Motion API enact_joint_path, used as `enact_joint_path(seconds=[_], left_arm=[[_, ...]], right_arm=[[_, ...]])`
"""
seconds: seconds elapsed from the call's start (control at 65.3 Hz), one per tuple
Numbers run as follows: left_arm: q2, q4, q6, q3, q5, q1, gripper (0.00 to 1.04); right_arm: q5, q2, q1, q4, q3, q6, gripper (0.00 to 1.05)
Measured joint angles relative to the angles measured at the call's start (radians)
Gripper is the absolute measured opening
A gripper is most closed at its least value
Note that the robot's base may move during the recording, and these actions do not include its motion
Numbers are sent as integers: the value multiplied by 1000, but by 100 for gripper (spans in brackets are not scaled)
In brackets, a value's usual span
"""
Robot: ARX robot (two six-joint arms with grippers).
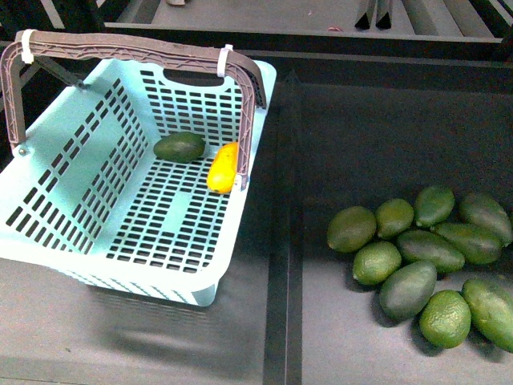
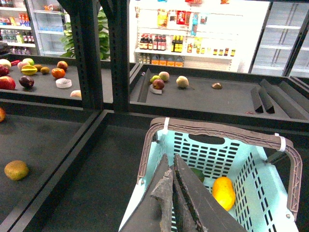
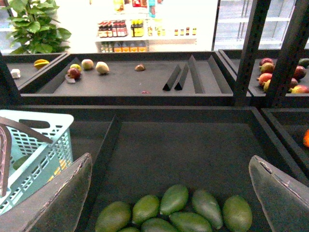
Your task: Pick mango and avocado into basket
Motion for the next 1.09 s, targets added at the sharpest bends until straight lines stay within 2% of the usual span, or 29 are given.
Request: enact_joint_path(seconds=[0.49, 0.552, 0.919, 0.935, 1.088], left_arm=[[0, 0, 0, 0, 0, 0, 2], [0, 0, 0, 0, 0, 0, 12], [0, 0, 0, 0, 0, 0, 96], [0, 0, 0, 0, 0, 0, 98], [0, 0, 1, 0, 0, 0, 96]], right_arm=[[0, 0, 0, 0, 0, 0, 96], [0, 0, 0, 0, 0, 0, 96], [0, 0, 0, 0, 0, 0, 96], [0, 0, 0, 0, 0, 0, 96], [0, 0, 0, 0, 0, 0, 96]])
